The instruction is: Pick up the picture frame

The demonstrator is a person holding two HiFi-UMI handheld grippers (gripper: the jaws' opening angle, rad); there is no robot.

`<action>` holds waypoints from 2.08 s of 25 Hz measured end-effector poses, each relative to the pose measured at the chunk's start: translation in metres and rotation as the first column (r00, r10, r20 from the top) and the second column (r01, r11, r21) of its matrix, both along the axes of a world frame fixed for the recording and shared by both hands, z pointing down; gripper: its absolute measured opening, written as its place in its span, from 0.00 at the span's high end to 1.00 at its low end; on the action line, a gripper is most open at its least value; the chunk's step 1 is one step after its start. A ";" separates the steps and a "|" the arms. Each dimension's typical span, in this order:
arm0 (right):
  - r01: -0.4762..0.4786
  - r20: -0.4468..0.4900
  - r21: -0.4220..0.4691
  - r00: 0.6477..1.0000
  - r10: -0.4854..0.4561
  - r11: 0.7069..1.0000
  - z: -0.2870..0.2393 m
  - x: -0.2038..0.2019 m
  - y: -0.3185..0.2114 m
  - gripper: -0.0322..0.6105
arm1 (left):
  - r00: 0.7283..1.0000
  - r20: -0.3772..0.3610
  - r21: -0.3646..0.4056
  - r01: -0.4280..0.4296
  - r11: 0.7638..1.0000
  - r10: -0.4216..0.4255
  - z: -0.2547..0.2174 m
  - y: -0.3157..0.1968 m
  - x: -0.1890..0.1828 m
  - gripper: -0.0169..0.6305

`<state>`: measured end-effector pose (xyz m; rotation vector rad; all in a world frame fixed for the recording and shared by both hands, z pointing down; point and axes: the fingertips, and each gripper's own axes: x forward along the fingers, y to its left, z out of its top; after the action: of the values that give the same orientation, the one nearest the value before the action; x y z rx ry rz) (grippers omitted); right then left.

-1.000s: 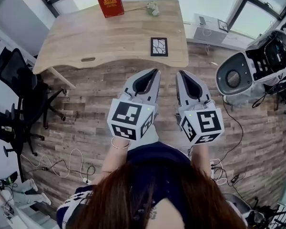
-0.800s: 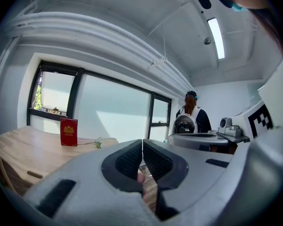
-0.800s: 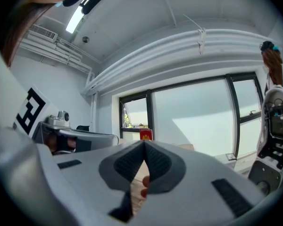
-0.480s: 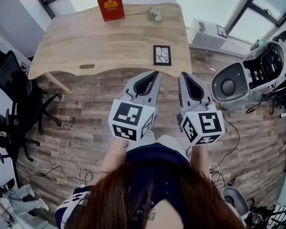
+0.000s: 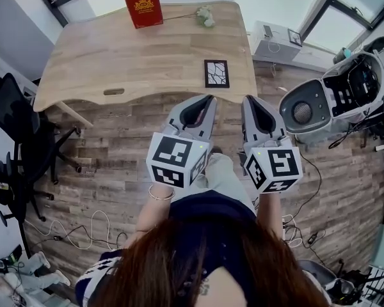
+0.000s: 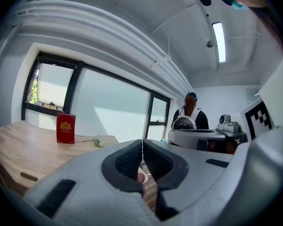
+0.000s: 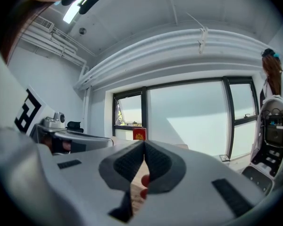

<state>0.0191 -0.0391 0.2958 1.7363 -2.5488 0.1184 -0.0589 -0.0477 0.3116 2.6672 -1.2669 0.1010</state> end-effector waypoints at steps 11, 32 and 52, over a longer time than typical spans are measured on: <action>-0.024 -0.025 -0.011 0.999 0.024 1.000 0.007 0.014 -0.037 0.91 | 1.000 0.005 -0.026 0.008 1.000 -0.008 0.011 -0.036 0.007 0.93; 0.022 -0.037 -0.122 0.999 -0.026 0.992 0.046 0.043 -0.138 0.91 | 1.000 0.001 -0.127 0.001 0.992 -0.001 0.045 -0.130 0.035 0.93; 0.074 -0.093 -0.292 0.990 -0.105 0.954 0.117 0.045 -0.209 0.91 | 0.999 0.007 -0.262 0.044 0.964 -0.044 0.116 -0.196 0.035 0.93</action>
<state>0.0640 -0.2479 0.4131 1.4772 -2.3862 0.3620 -0.0235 -0.2436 0.4279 2.4136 -1.2182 0.2462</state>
